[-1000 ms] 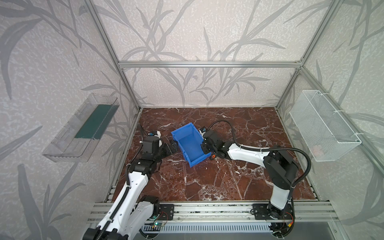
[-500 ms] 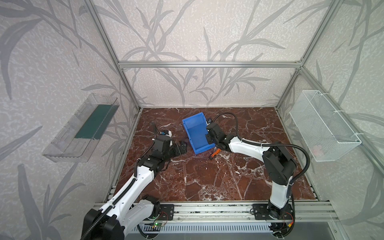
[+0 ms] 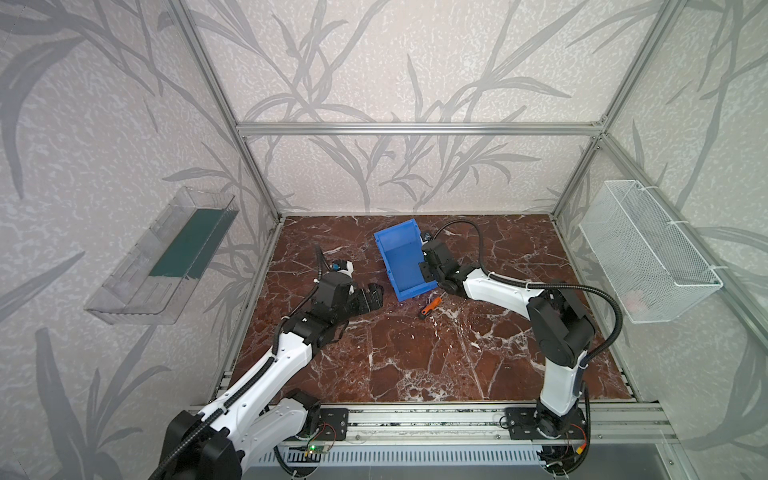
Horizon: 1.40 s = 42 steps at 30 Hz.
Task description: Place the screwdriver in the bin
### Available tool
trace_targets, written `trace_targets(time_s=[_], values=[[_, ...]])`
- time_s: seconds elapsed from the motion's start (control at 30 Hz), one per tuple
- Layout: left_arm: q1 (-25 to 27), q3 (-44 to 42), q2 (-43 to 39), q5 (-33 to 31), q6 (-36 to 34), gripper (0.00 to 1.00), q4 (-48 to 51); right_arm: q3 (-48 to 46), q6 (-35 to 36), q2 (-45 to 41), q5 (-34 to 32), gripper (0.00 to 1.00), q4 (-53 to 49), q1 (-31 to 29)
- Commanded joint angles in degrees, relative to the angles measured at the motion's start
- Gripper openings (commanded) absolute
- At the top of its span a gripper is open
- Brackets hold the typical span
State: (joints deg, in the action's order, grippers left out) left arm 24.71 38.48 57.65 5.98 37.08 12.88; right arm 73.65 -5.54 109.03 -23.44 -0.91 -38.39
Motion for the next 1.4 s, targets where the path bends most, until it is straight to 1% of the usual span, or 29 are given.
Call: trace_targets(time_s=[0.0,0.13,0.37,0.4,0.43,0.57,0.6,0.67,0.7,0.77,0.87,0.93,1.0,1.1,1.2,1.3,1.37], values=[[0.71,-0.26,0.93,-1.33,-0.12,0.99,-1.16,-3.21,1.76,-1.31,-2.13,0.21,-6.23,0.73],[1.22,-0.77,1.37,-1.25,-0.30,0.99,-2.26,-3.63,-0.31,-3.05,-1.28,0.21,-7.52,1.12],[1.45,-0.45,1.64,-1.08,-1.55,0.99,-2.16,-2.09,-3.73,-5.08,-1.69,0.32,-11.33,1.30],[1.41,-0.47,1.54,-0.89,-1.52,0.99,-2.16,-2.10,-4.24,-5.67,-1.68,0.36,-11.51,1.37],[1.41,-0.53,1.35,-0.68,-1.56,0.99,-2.24,-2.19,-4.76,-6.50,-1.52,0.42,-11.75,1.38],[1.52,-0.93,1.15,-0.29,-1.49,0.99,-2.55,-3.22,-7.96,-10.76,-1.44,0.51,-12.17,1.56],[1.57,-1.12,1.15,-0.06,-1.28,0.99,-2.75,-3.64,-8.96,-12.41,-1.43,0.55,-12.85,1.52],[1.65,-1.51,1.06,0.57,-0.65,0.99,-3.46,-4.89,-11.56,-15.29,-0.83,0.57,-14.52,1.57],[1.58,-1.86,0.98,0.94,0.00,0.99,-4.20,-5.73,-13.48,-16.72,-0.06,0.60,-15.45,1.56],[1.72,-3.09,0.89,1.58,2.10,0.99,-6.28,-8.02,-18.08,-19.12,2.27,0.62,-17.10,1.57],[1.69,-5.48,1.84,2.21,7.39,0.99,-10.42,-12.47,-23.32,-21.08,9.71,0.62,-17.93,1.56],[1.66,-7.30,3.15,3.78,11.09,0.99,-14.21,-14.40,-27.99,-21.19,15.42,0.62,-19.60,1.35],[1.73,-9.28,4.55,5.78,14.39,0.99,-18.73,-16.04,-32.22,-20.65,18.14,0.64,-20.26,0.20],[1.84,-11.54,7.31,8.86,17.69,0.99,-23.74,-18.60,-36.85,-19.65,17.30,0.65,-18.28,-3.65],[1.92,-11.27,10.91,11.28,18.40,0.99,-24.02,-18.68,-39.44,-16.69,16.72,0.68,-16.39,-6.74],[1.99,-11.24,12.74,13.10,19.06,0.99,-24.59,-16.34,-42.22,-13.08,17.75,0.70,-17.77,-7.22],[2.16,-11.66,12.40,12.83,19.17,0.99,-24.30,-15.95,-43.61,-11.59,18.37,0.71,-16.62,-7.22]])
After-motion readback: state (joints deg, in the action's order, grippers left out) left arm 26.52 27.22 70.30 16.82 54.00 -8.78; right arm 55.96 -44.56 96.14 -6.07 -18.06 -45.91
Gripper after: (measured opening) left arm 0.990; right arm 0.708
